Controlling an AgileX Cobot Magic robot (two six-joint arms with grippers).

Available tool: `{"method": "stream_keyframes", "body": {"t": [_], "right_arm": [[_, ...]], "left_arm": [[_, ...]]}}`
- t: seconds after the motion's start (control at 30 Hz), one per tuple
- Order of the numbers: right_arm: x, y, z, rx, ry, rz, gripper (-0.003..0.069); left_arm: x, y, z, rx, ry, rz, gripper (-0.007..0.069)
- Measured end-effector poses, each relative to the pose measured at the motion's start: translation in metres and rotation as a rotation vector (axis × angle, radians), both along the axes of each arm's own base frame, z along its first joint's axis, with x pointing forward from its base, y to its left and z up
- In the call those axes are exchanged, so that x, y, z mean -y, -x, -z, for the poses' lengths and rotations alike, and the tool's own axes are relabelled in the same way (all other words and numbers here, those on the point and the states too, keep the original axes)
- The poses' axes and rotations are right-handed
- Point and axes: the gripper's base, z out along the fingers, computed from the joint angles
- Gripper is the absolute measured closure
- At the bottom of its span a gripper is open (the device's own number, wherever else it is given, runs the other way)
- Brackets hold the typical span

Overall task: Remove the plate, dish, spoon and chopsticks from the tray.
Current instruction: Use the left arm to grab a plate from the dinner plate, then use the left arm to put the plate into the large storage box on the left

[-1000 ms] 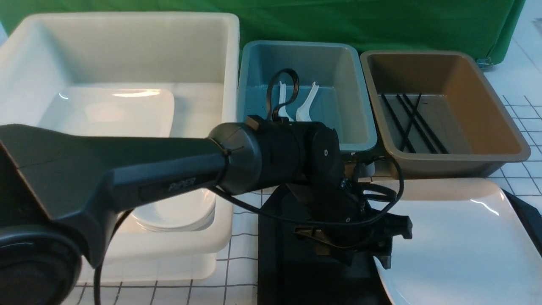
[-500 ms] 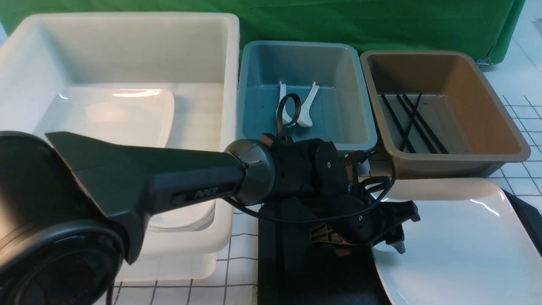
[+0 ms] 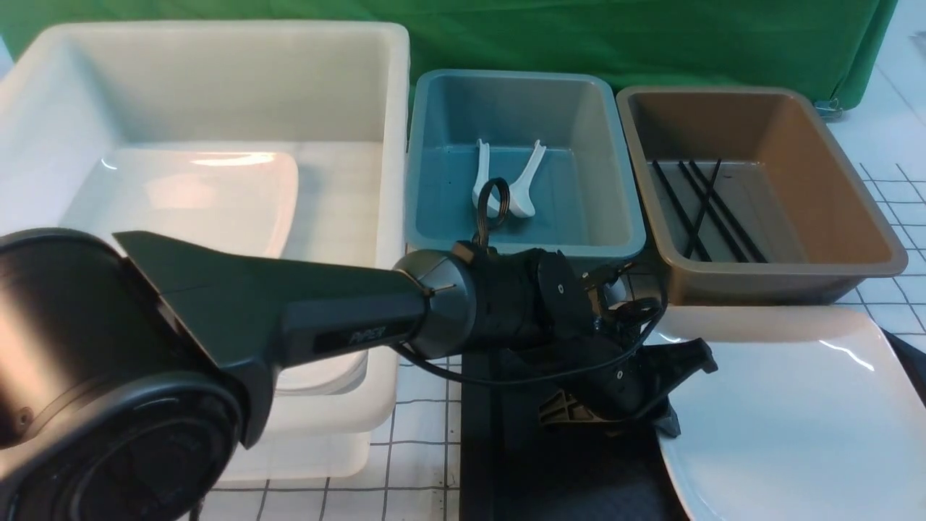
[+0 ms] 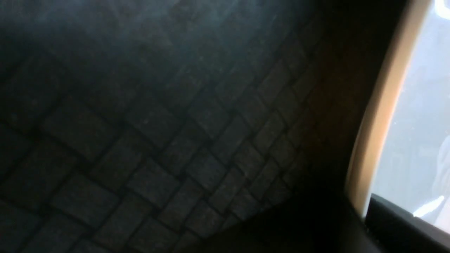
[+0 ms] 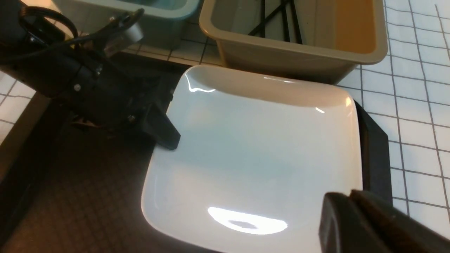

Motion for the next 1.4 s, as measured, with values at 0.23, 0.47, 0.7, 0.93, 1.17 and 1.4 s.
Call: {"method": "stream_keyframes", "body": {"t": [0.23,0.47,0.7,0.93,1.17,1.4], "right_arm": [[0.0,0.0,0.0,0.0,0.0,0.0,0.0618],[0.0,0.0,0.0,0.0,0.0,0.0,0.0618],[0.0,0.0,0.0,0.0,0.0,0.0,0.0607],[0.0,0.0,0.0,0.0,0.0,0.0,0.0598],[0.0,0.0,0.0,0.0,0.0,0.0,0.0588],[0.0,0.0,0.0,0.0,0.0,0.0,0.0588]], "left_arm": [[-0.002,0.003,-0.022,0.069,0.007,0.083,0.0601],[-0.016,0.012,-0.105,0.27,0.076,0.157,0.0604],[-0.063,0.013,-0.188,0.429,0.156,0.099,0.0601],[-0.127,0.003,-0.232,0.492,0.142,0.025,0.0601],[-0.253,-0.014,-0.259,0.514,0.006,-0.136,0.0601],[-0.396,-0.017,-0.254,0.484,-0.12,-0.403,0.0601]]}}
